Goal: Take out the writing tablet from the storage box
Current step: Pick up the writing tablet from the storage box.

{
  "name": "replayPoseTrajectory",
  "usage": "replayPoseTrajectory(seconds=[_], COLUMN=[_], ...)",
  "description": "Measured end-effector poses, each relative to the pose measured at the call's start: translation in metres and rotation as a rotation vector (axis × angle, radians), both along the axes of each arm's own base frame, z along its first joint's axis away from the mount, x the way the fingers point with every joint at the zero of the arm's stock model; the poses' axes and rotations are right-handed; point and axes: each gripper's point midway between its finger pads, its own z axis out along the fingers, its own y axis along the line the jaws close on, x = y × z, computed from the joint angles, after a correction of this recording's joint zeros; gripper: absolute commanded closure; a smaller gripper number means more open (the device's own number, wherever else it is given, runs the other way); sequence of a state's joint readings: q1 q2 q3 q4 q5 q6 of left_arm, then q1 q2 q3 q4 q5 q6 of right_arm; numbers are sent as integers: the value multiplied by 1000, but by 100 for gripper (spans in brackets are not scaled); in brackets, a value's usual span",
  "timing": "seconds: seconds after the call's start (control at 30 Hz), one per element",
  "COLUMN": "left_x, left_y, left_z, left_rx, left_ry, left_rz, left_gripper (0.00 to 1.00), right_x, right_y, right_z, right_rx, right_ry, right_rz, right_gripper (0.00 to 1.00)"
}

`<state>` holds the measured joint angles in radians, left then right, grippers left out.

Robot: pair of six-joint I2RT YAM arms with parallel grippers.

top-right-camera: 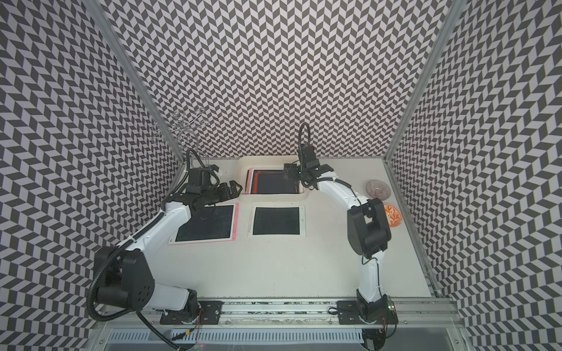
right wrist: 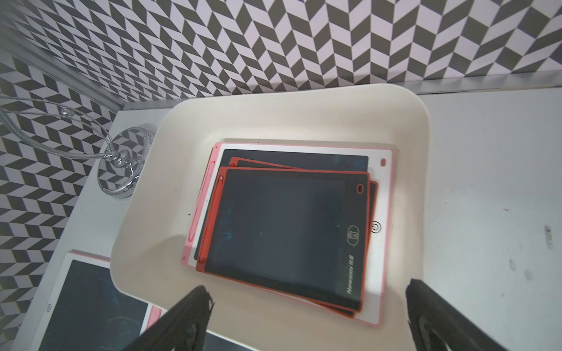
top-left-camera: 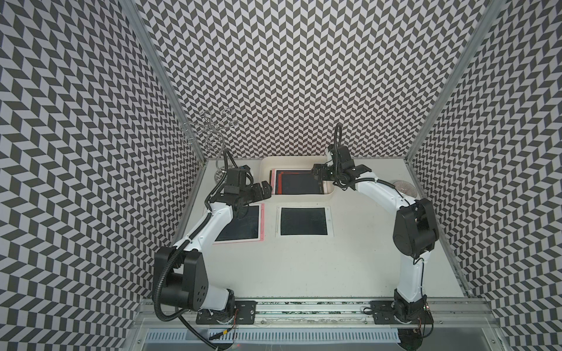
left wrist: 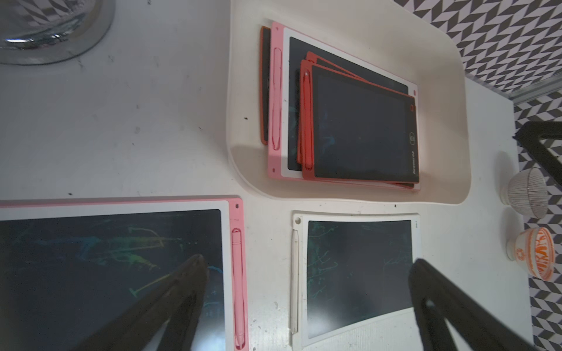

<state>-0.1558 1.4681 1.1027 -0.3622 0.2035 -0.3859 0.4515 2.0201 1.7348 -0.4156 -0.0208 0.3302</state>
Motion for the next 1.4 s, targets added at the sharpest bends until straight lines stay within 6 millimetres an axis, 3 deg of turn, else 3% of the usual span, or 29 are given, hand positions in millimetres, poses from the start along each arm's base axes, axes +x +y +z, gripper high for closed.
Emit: replayPoseTrajectory(seconds=[0.2,0.47,0.57,0.9,1.1,1.4], left_x=[31,65,71,91,99,98], left_y=[19,20,20,17,17,17], left_z=[-17,-47,-58,-79,-88,-99], left_rx=[66,103,109,127,144,157], left_ry=[32,93,116,158,174,199], left_rz=[37,41,37,21,6,-9], left_gripper=[7,20,28,38,61,78], right_x=[16,27,30,42,55,60], right_y=[26,19,13,10,10,8], right_z=[-25,-61,-71,-98,-103,-130], right_rx=[-24,-88,-103,-126,-122,-161], right_ry=[45,97,113,141,133,160], right_rz=[-24,-96,-110,-111,-116,-122], right_gripper=[1,1,0,1,0,0])
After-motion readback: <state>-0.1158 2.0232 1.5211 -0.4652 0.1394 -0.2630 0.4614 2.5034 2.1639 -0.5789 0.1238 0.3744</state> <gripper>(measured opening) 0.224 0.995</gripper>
